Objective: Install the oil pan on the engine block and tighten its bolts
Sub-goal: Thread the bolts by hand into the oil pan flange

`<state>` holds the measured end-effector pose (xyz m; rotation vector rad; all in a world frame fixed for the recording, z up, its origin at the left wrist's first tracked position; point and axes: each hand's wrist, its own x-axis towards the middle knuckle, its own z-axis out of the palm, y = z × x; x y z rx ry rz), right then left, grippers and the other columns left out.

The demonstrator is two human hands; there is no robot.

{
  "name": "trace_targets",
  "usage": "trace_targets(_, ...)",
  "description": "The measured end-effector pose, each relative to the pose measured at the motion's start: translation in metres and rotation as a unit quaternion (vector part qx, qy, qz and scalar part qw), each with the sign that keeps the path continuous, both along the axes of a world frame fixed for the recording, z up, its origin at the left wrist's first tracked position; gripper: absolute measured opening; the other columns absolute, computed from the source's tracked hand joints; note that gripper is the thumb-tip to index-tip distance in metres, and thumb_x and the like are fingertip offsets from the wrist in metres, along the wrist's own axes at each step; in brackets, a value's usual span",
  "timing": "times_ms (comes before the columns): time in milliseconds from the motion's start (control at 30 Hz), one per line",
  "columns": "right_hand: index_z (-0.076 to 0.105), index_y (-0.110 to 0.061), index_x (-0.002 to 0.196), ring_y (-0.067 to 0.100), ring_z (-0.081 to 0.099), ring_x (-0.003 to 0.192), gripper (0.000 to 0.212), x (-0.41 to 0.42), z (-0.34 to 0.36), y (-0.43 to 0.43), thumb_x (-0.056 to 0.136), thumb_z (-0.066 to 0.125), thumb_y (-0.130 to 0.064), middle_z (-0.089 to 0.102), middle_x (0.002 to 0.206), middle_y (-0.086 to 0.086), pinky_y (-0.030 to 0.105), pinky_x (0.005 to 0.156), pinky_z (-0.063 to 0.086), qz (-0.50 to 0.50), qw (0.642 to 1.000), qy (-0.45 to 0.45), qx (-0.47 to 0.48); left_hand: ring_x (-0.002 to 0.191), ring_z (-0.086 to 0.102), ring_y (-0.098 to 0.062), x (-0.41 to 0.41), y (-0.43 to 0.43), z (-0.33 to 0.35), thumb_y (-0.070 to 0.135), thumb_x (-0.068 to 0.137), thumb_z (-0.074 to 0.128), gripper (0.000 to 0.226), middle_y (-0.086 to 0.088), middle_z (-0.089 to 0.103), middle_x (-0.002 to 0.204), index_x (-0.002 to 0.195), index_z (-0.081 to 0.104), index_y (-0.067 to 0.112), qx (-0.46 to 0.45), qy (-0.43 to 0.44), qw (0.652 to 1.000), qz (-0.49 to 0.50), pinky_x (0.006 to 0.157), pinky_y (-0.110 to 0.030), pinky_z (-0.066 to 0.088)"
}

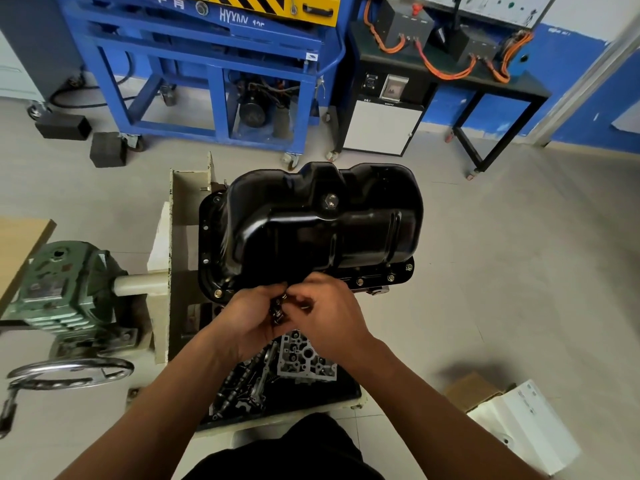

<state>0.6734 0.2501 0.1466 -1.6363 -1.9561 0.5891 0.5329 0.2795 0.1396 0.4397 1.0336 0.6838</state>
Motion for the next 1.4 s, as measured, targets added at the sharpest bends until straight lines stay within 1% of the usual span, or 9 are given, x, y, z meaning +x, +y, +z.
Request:
trace_targets(267,0.074,-0.02,0.085,0.01,0.058,0.077,0.014,-0.014,-0.001,0.0,0.089,0.068,-0.031,0.062,0.084,-0.007,0.036,0.069,0.052,-0.035,0.999,-0.016,-0.01,0.079,0.075,-0.015,-0.008,-0.004,0.001,0.014,0.105,0.046,0.027,-0.01,0.076,0.094,0.108,0.072,0.005,0.0,-0.029,1.0,0.01,0.058,-0.027,0.058)
trace_targets(500,0.074,-0.019,0.1,0.011,0.058,0.085,0.019,-0.016,-0.004,-0.001,0.098,0.056,-0.024,0.064,0.091,-0.004,0.03,0.074,0.05,-0.036,0.999,-0.018,-0.015,0.086,0.075,-0.021,-0.01,-0.005,-0.001,0.01,0.104,0.043,0.029,-0.018,0.075,0.106,0.112,0.07,0.0,-0.001,-0.049,0.999,0.012,0.061,-0.03,0.06)
trace_targets(867,0.075,-0.012,0.094,0.01,0.061,0.075,0.01,-0.013,-0.012,-0.003,0.088,0.068,-0.01,0.066,0.085,0.0,0.03,0.069,0.054,-0.05,0.997,0.051,0.009,0.082,0.075,-0.018,-0.012,-0.003,-0.008,0.005,0.103,0.047,0.025,-0.013,0.076,0.098,0.107,0.071,0.004,0.009,-0.041,0.999,0.021,0.062,-0.031,0.061)
trace_targets(967,0.075,-0.011,0.093,0.004,0.064,0.074,0.008,-0.011,-0.016,0.0,0.088,0.07,-0.007,0.069,0.083,-0.004,0.018,0.067,0.052,-0.061,0.993,0.102,-0.009,0.077,0.075,-0.017,-0.01,-0.002,-0.005,0.003,0.102,0.046,0.025,-0.014,0.076,0.094,0.109,0.069,-0.001,0.005,-0.046,0.999,0.013,0.061,-0.029,0.061)
trace_targets(1033,0.074,-0.01,0.093,-0.002,0.065,0.074,0.007,-0.009,-0.018,0.002,0.09,0.069,-0.006,0.068,0.081,-0.01,0.011,0.066,0.049,-0.083,0.986,0.141,-0.011,0.086,0.076,-0.019,-0.012,-0.001,-0.003,0.004,0.102,0.044,0.027,-0.015,0.076,0.101,0.109,0.07,-0.002,0.007,-0.061,0.998,-0.005,0.063,-0.028,0.061)
trace_targets(1100,0.074,-0.011,0.096,0.0,0.065,0.077,0.008,-0.003,-0.021,0.004,0.091,0.069,-0.008,0.069,0.082,-0.011,0.018,0.069,0.054,-0.121,0.98,0.159,0.009,0.098,0.074,-0.026,-0.015,0.002,-0.003,0.007,0.104,0.041,0.031,-0.018,0.074,0.109,0.113,0.069,-0.003,0.001,-0.068,0.998,-0.016,0.067,-0.027,0.061)
trace_targets(1167,0.074,-0.011,0.096,0.005,0.064,0.076,0.007,0.002,-0.026,0.005,0.09,0.07,-0.008,0.068,0.083,-0.008,0.02,0.069,0.054,-0.137,0.979,0.141,0.047,0.09,0.076,-0.028,-0.017,0.004,-0.004,0.009,0.104,0.043,0.029,-0.02,0.075,0.103,0.112,0.067,-0.005,-0.031,-0.067,0.997,0.012,0.062,-0.026,0.061)
trace_targets(1267,0.073,-0.01,0.096,0.006,0.059,0.071,0.006,0.004,-0.036,0.003,0.091,0.07,-0.008,0.066,0.082,-0.003,0.016,0.066,0.048,-0.142,0.982,0.088,0.088,0.059,0.069,-0.017,-0.021,0.006,-0.009,0.008,0.101,0.046,0.026,-0.012,0.071,0.077,0.101,0.069,-0.003,-0.066,-0.064,0.994,0.062,0.049,-0.022,0.056)
trace_targets(1400,0.073,-0.008,0.095,0.016,0.061,0.072,0.006,0.004,-0.05,0.003,0.092,0.068,-0.009,0.065,0.082,0.001,0.036,0.067,0.053,-0.168,0.98,0.07,0.084,0.048,0.04,-0.008,-0.023,0.007,-0.015,0.008,0.099,0.039,0.026,0.0,0.046,0.061,0.098,0.064,0.003,-0.074,-0.082,0.992,0.057,0.036,-0.017,0.034)
